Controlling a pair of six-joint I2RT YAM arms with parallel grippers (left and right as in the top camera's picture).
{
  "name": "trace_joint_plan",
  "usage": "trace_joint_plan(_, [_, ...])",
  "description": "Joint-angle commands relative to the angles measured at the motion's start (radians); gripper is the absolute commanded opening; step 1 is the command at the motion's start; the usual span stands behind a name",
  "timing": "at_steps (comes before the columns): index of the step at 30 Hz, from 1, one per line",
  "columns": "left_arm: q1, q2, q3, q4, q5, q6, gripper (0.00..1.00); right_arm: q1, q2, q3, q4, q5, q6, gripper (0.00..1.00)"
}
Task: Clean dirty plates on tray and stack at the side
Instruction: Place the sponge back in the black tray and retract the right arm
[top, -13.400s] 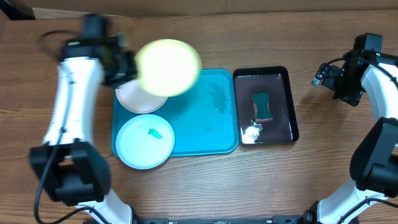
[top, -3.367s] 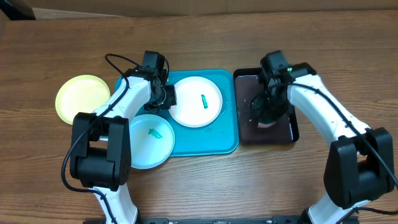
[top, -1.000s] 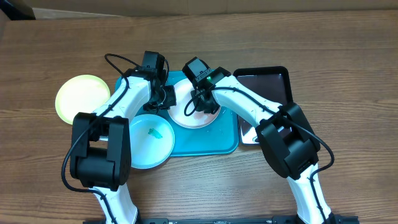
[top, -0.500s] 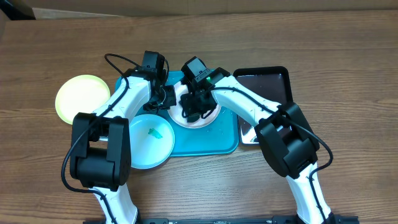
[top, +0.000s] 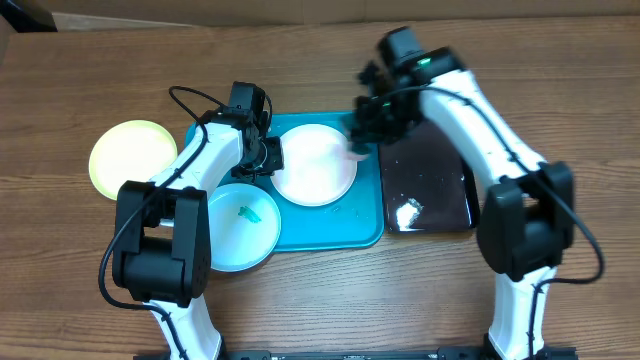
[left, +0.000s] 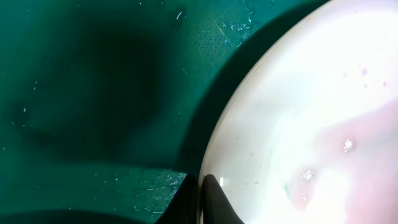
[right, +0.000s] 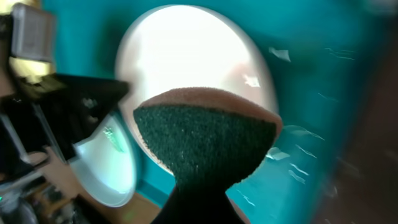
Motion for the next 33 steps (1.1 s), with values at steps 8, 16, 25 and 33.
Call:
trace_joint_plan(8, [-0.006,-0.018,-0.005,0.006,0.004,0.018,0.06,-0.114,-0.034,-0.039,-0.130,0.528,-0.068,0.04])
trace_joint_plan(16, [-0.006,-0.018,-0.005,0.007,0.004,0.019,0.07,-0.123,-0.034,-0.208,0.051,0.531,-0.099,0.22])
trace_joint_plan(25, [-0.006,-0.018,-0.005,0.012,0.004,0.018,0.29,-0.134,-0.035,-0.135,0.019,0.530,-0.094,0.68])
trace_joint_plan(33, [-0.022,-0.018,-0.029,0.057,-0.004,-0.004,0.32,-0.222,-0.035,-0.049,-0.027,0.515,-0.039,0.77])
